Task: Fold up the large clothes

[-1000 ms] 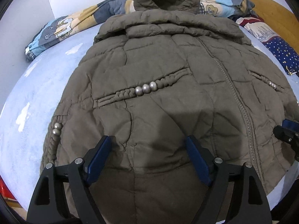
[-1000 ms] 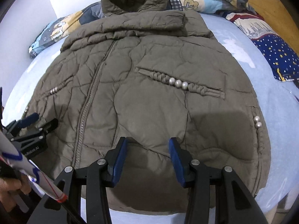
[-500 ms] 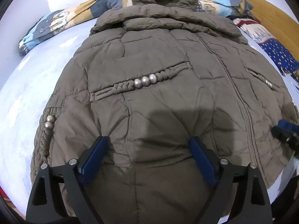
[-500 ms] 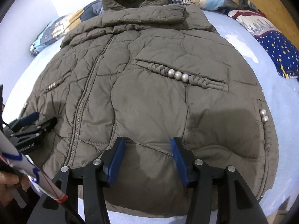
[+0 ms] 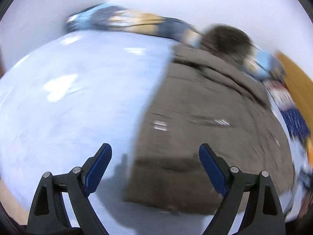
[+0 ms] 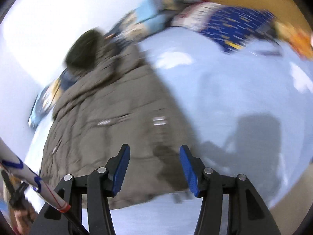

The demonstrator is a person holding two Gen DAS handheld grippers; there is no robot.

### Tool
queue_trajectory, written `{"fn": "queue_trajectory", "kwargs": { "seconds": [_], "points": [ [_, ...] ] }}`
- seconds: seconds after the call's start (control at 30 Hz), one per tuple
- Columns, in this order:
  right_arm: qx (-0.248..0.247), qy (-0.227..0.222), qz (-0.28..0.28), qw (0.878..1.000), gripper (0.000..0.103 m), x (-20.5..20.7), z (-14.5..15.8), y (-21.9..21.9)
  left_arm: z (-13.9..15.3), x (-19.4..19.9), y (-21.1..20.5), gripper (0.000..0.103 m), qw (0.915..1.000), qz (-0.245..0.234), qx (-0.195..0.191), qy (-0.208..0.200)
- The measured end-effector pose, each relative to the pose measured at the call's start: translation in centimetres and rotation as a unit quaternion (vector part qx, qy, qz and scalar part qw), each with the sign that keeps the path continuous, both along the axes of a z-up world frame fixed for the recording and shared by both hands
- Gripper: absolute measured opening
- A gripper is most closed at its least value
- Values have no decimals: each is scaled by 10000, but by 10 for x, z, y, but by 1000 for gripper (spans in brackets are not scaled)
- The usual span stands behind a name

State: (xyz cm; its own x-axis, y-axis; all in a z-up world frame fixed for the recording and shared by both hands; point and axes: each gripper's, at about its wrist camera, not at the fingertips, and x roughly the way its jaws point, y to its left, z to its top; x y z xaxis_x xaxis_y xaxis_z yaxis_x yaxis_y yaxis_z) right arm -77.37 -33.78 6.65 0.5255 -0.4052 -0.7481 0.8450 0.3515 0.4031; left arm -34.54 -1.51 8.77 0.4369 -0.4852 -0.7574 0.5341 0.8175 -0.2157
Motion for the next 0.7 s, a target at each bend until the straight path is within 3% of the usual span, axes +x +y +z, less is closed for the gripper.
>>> {"fn": "queue_trajectory", "kwargs": {
  "seconds": [0.1, 0.23, 0.43, 0.57, 0.6, 0.63, 0.7],
  "points": [
    [570, -373, -469, 9966, 58, -23, -17, -14, -18, 25, 18, 90, 9959, 348, -318, 769],
    [1154, -857, -578, 9879, 58, -23, -36, -26, -32, 34, 25, 90, 9877, 429, -678, 1341],
    [1414, -1035, -707, 9820, 62, -19, -46, -27, -40, 32, 32, 90, 9821, 460, -966, 1552],
    [1402, -1004, -688, 9826, 64, -20, -49, -29, -40, 24, 17, 88, 9858, 216, -868, 1420],
    [1390, -979, -647, 9833, 65, -17, -49, -28, -39, 20, 11, 81, 9862, 67, -883, 1395],
    [1388, -960, -581, 9839, 66, -15, -50, -27, -40, 17, 8, 64, 9851, -108, -912, 1452],
    [1419, -974, -356, 9844, 66, -6, -52, -24, -43, 10, 0, 56, 9874, -248, -743, 1377]
  ]
}}
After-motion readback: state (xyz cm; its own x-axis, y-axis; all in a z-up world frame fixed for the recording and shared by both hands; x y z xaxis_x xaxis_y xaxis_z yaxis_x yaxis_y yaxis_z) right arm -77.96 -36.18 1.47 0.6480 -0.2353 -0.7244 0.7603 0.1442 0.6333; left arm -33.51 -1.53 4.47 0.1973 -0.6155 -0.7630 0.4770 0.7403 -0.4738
